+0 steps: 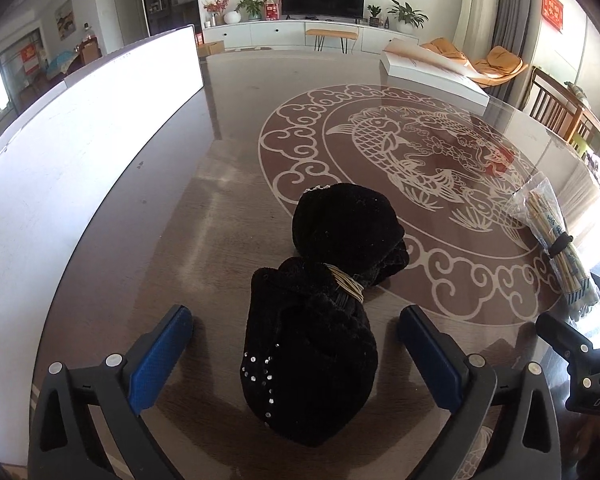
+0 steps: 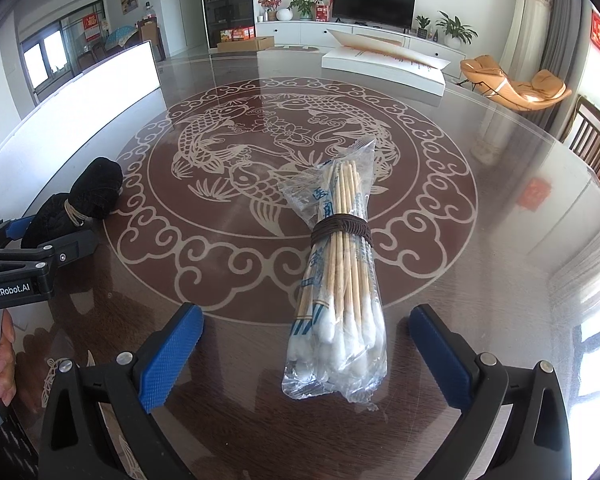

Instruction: Organize objects

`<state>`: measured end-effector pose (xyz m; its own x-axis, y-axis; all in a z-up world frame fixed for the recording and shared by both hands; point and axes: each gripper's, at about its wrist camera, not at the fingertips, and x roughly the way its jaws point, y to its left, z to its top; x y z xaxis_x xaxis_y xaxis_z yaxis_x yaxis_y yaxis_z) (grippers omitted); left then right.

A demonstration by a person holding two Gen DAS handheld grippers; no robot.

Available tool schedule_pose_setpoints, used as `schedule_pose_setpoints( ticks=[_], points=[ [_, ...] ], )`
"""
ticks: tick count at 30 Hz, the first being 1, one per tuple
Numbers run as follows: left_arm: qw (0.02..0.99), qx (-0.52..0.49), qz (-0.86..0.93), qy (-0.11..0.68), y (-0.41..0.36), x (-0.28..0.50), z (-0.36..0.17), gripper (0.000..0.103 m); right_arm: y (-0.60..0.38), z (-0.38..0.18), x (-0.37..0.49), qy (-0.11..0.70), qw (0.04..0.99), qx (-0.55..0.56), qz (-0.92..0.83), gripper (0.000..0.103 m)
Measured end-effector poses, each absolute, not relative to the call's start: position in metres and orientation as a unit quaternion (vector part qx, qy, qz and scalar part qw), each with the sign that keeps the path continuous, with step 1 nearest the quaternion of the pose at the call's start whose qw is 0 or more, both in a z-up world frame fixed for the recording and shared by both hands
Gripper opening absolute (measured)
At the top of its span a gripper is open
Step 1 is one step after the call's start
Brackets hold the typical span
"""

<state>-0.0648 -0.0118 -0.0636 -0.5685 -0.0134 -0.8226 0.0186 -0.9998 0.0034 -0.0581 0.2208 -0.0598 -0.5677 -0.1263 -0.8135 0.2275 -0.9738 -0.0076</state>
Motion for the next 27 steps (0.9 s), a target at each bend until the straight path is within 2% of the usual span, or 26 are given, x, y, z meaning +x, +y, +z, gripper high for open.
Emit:
schedule_pose_setpoints(
  ticks=[6,11,12,13,14,15,16,18,21,27],
  points=[
    [0.010,0.466,-0.885,0.003,-0.011,-0.066,-0.064,0.103,0.221,-0.060,-0.058,0.054,0.101,0.454,-0.884,0.103],
    [-0.013,0.499,-0.866,-0.008,-0.014,-0.077,-0.061,0.103,0.239,-0.051,-0.085,0.010,0.139,0.495,-0.858,0.102],
    [-0.004,0.492,-0.871,-0.006,-0.016,-0.078,-0.059,0.092,0.241,-0.049,-0.094,0.012,0.141,0.503,-0.852,0.100],
    [-0.002,0.481,-0.877,-0.004,-0.018,-0.077,-0.056,0.068,0.241,-0.048,-0.103,0.018,0.146,0.514,-0.845,0.082],
    [-0.006,0.475,-0.880,-0.006,-0.018,-0.077,-0.053,0.055,0.240,-0.046,-0.108,0.028,0.148,0.516,-0.843,0.064],
    [-0.010,0.473,-0.881,-0.012,-0.017,-0.077,-0.051,0.030,0.239,-0.045,-0.113,0.041,0.152,0.518,-0.841,0.052],
    [-0.013,0.474,-0.880,-0.012,-0.017,-0.076,-0.050,0.031,0.235,-0.043,-0.115,0.060,0.149,0.520,-0.839,0.033],
    [-0.016,0.463,-0.886,-0.004,-0.022,-0.069,-0.043,0.030,0.230,-0.042,-0.117,0.075,0.158,0.527,-0.831,0.031],
    [-0.016,0.440,-0.897,0.033,-0.041,-0.053,-0.020,0.030,0.228,-0.027,-0.114,0.056,0.173,0.525,-0.832,0.031],
    [0.016,0.367,-0.924,0.105,-0.123,-0.021,0.062,0.030,0.163,0.048,-0.111,0.016,0.259,0.470,-0.844,0.031]
  ],
)
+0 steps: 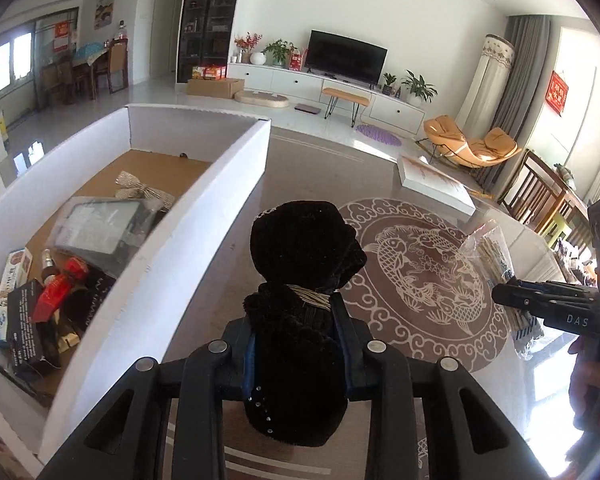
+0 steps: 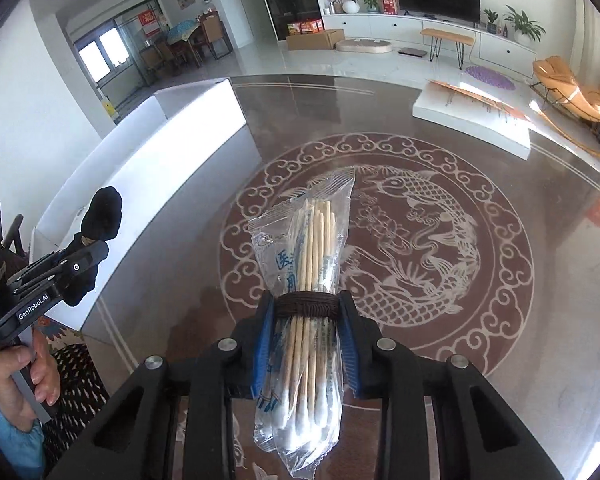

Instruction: Organize objects

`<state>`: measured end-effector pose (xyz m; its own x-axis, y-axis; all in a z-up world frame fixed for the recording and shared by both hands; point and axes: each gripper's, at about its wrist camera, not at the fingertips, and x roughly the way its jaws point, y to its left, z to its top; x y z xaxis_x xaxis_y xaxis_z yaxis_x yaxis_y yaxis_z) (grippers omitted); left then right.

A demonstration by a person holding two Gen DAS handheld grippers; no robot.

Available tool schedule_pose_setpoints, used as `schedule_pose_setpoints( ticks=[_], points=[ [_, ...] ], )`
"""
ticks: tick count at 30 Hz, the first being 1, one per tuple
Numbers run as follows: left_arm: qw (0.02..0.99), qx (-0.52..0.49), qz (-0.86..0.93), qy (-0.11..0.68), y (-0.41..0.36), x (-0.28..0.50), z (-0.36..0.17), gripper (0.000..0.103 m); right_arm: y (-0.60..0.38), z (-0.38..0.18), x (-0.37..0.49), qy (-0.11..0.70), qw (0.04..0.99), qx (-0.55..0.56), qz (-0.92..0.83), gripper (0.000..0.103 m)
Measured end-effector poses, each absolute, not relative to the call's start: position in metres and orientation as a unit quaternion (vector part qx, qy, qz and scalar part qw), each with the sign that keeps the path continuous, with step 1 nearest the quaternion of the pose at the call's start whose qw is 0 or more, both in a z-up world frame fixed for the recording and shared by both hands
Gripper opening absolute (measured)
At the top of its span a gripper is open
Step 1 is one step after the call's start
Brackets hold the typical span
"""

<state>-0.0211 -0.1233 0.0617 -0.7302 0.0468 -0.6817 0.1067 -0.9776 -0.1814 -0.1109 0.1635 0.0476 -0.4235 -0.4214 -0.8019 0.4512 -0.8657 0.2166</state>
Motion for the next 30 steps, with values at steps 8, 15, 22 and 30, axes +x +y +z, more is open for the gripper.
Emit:
schedule_pose_setpoints(
  ticks=[8,15,22,30],
  points=[
    [0.181,0.381,-0.896,0.136,-0.286,-0.016,0.074,0.030,-0.042,0.116,-0.117,-0.002,0.415,0.419,-0.808,0.031],
    [0.238,0.456,-0.847,0.134,-0.336,-0.027,0.026,0.038,-0.186,0.065,-0.114,-0.004,0.447,0.467,-0.763,0.033],
    [0.318,0.410,-0.849,0.101,-0.305,-0.012,0.039,0.103,-0.187,0.062,-0.113,0.051,0.417,0.443,-0.792,0.090],
    [0.360,0.422,-0.830,0.053,-0.249,-0.027,0.065,0.103,-0.127,0.094,-0.148,0.062,0.340,0.414,-0.842,0.103]
  ],
)
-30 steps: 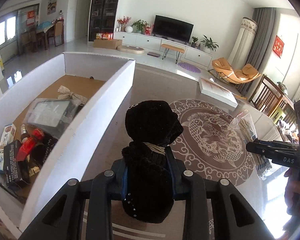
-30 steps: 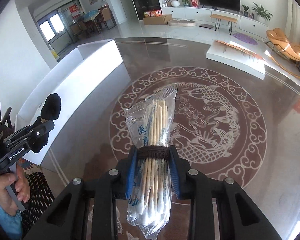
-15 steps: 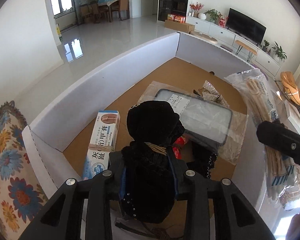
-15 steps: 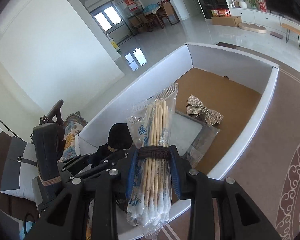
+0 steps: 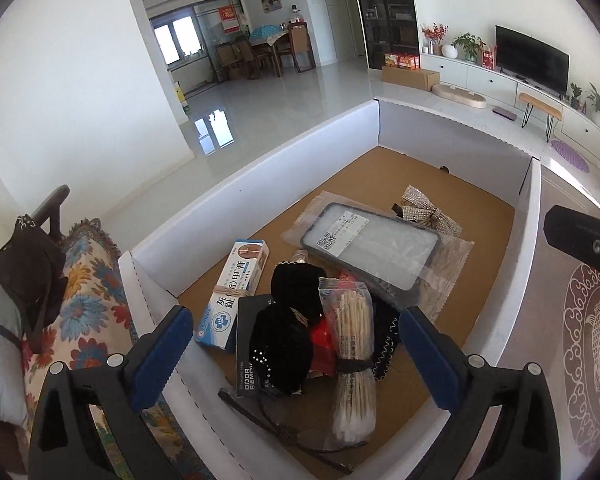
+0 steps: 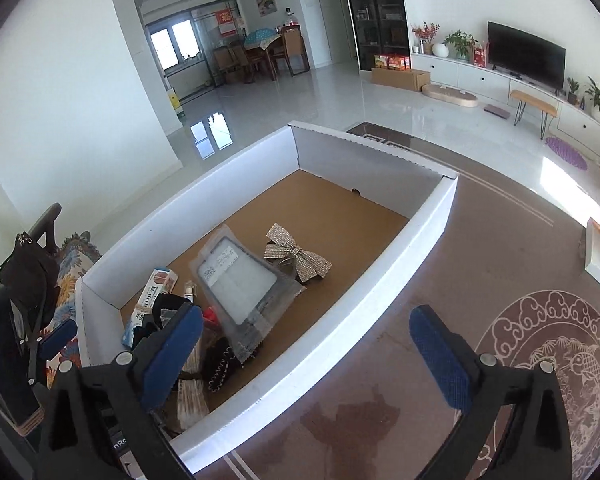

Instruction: Organize objects

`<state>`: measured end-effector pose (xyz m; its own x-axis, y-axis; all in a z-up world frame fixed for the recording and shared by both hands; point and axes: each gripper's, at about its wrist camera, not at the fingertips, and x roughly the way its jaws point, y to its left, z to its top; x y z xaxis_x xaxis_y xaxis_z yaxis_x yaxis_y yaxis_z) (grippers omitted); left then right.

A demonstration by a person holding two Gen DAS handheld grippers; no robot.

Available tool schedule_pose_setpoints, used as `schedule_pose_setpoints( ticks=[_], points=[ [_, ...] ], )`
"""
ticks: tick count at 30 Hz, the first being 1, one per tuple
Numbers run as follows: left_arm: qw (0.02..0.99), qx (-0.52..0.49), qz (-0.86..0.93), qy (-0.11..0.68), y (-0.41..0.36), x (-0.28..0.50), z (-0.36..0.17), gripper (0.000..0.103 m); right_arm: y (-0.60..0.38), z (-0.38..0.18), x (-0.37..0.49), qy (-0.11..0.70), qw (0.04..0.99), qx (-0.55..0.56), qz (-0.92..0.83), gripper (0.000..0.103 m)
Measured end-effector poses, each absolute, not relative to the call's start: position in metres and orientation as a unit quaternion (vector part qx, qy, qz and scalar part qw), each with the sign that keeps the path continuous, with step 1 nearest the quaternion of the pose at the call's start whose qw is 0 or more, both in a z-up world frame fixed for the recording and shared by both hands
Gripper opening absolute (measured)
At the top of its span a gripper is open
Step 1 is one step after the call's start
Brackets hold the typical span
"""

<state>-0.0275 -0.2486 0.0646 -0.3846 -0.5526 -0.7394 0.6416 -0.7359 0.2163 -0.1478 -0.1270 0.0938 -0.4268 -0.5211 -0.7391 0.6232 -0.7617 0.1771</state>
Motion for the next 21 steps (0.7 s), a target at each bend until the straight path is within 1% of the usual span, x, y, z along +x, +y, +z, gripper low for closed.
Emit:
schedule_pose_setpoints(
  ticks=[3,7,12,15,18,21],
  points=[
    [0.349,0.448,-0.822,0.037,-0.236,-0.031,0.065,0.103,-0.124,0.096,-0.153,0.077,0.327,0.414,-0.846,0.103],
    [0.302,0.462,-0.830,0.080,-0.235,-0.026,0.064,0.103,-0.129,0.094,-0.151,0.101,0.324,0.414,-0.844,0.103],
    [0.313,0.440,-0.837,0.085,-0.240,-0.016,0.073,0.103,-0.139,0.091,-0.146,0.128,0.323,0.408,-0.844,0.103],
    [0.309,0.428,-0.842,0.108,-0.249,-0.011,0.078,0.103,-0.142,0.092,-0.145,0.141,0.321,0.400,-0.847,0.103],
    [0.319,0.418,-0.840,0.135,-0.260,-0.007,0.081,0.103,-0.142,0.094,-0.146,0.138,0.320,0.396,-0.850,0.103],
    [0.338,0.412,-0.834,0.144,-0.266,-0.005,0.081,0.103,-0.141,0.092,-0.147,0.135,0.318,0.397,-0.850,0.103]
  ],
)
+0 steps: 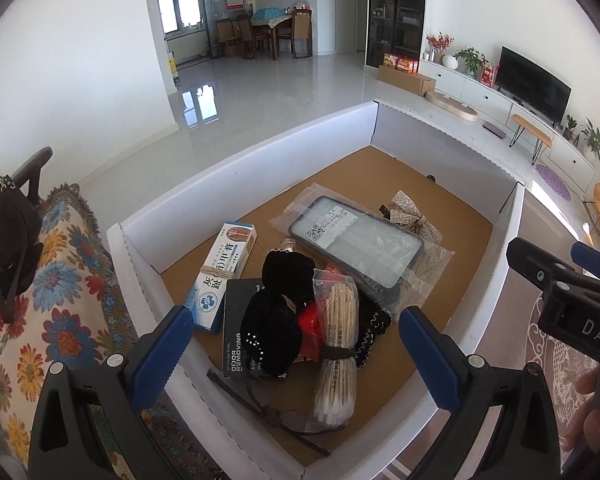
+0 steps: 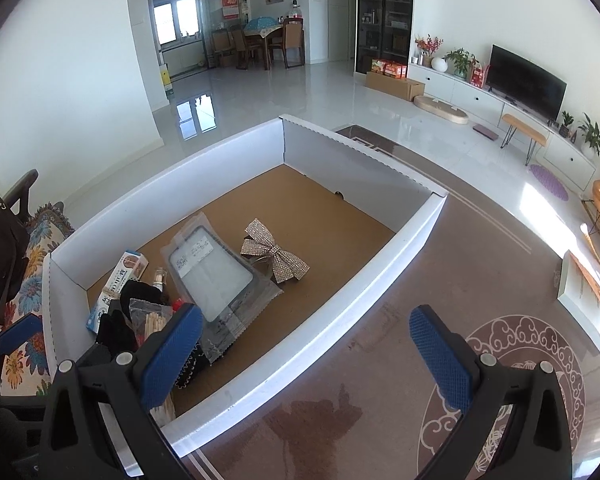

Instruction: Organize objects

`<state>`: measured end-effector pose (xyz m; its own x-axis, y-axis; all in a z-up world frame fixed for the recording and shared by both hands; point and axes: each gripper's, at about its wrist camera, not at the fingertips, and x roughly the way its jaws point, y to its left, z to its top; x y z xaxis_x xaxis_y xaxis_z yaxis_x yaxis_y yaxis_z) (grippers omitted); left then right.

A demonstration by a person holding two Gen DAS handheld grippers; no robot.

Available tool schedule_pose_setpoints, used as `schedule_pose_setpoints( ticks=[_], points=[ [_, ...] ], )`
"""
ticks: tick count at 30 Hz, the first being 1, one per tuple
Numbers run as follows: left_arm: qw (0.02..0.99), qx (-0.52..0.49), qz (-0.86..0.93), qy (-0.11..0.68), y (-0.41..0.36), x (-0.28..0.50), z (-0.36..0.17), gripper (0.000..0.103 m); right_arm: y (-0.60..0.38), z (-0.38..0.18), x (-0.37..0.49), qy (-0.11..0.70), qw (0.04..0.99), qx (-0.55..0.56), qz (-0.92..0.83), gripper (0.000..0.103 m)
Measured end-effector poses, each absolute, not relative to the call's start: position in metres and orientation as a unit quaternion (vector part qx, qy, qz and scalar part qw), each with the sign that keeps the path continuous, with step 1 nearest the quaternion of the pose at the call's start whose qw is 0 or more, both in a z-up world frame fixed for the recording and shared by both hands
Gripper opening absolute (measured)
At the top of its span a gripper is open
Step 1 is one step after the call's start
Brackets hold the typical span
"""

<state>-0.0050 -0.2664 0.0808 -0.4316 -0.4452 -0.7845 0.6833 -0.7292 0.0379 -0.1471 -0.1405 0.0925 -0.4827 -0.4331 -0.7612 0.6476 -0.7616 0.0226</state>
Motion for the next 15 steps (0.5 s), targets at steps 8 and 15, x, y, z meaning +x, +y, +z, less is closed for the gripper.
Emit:
schedule_pose_setpoints(
  ticks=[8,15],
  points=[
    [0.339,0.418,-0.826,0.167,-0.275,-0.005,0.076,0.103,-0.142,0.087,-0.146,0.143,0.318,0.397,-0.849,0.103],
    [0.341,0.403,-0.829,0.182,-0.278,0.001,0.077,0.103,-0.145,0.088,-0.142,0.150,0.322,0.389,-0.850,0.103]
  ],
)
